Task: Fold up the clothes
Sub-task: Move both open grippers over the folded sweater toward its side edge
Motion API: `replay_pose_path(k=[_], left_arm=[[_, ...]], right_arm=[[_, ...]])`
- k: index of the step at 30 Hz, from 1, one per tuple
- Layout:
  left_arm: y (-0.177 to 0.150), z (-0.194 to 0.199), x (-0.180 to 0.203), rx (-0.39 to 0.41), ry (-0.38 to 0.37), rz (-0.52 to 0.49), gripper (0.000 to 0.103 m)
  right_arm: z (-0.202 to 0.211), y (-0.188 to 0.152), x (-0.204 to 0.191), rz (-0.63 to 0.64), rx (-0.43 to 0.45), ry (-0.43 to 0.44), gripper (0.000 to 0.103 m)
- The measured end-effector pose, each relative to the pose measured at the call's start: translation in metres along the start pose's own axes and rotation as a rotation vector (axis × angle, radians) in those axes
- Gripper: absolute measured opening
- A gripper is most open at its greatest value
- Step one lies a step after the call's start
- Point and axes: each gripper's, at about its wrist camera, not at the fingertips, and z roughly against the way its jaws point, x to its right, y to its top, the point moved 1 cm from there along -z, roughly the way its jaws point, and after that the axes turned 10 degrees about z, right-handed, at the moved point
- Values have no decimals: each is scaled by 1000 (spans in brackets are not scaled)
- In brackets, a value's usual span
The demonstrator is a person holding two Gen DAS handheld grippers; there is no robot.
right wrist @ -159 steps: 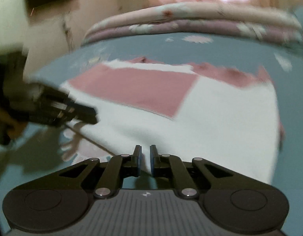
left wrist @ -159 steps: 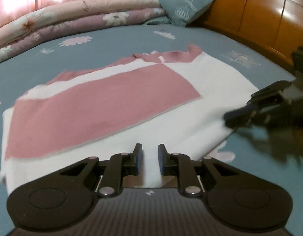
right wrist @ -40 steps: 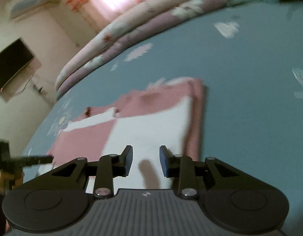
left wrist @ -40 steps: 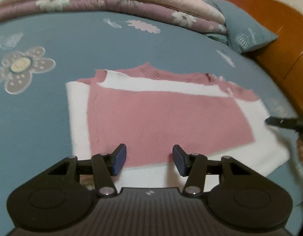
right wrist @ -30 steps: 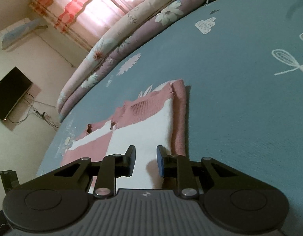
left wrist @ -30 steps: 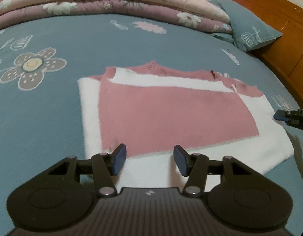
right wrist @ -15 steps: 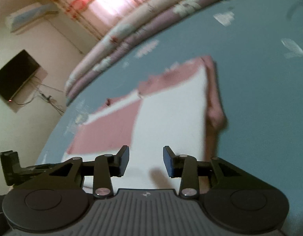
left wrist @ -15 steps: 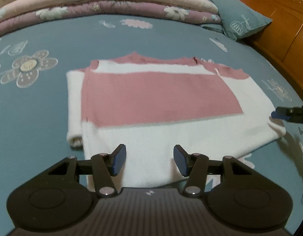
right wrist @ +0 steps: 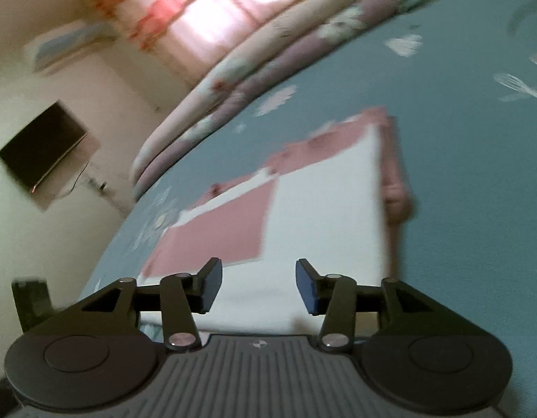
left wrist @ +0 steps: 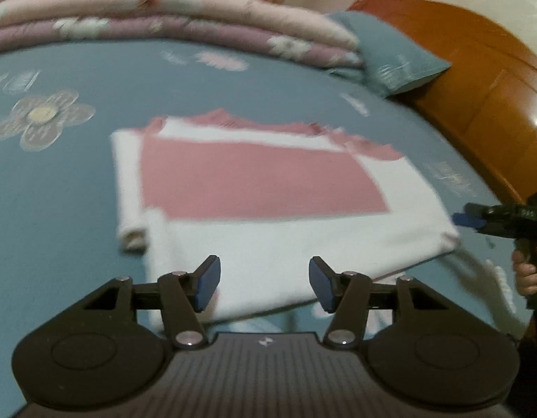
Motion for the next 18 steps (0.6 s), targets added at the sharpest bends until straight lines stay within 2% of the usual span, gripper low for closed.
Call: replay_pose_path(k=[4,6,8,13,16,18], left_arm=[[-5,-19,2,-30,3,2,59],[-10,-25,-6,-45,44,17,58],[-14,-21,-14,-43,52,31,59],[-17,-7,-22,-39,71,51,60],[-14,-3,-8,-21,64,39,61],[-12,-7,6,-26,39,32,61]], right_arm=[[-19,-11,-23,67,-34,-28,53],[-25,-20,-24,70,-53,-75,53],[-21,-29,-20,70,-66,-144,53],[4,-46,-20,76,-28,-260,54],[15,-46,-33,158,31,-333,62],[14,-39,-33,168,63,-342,64]])
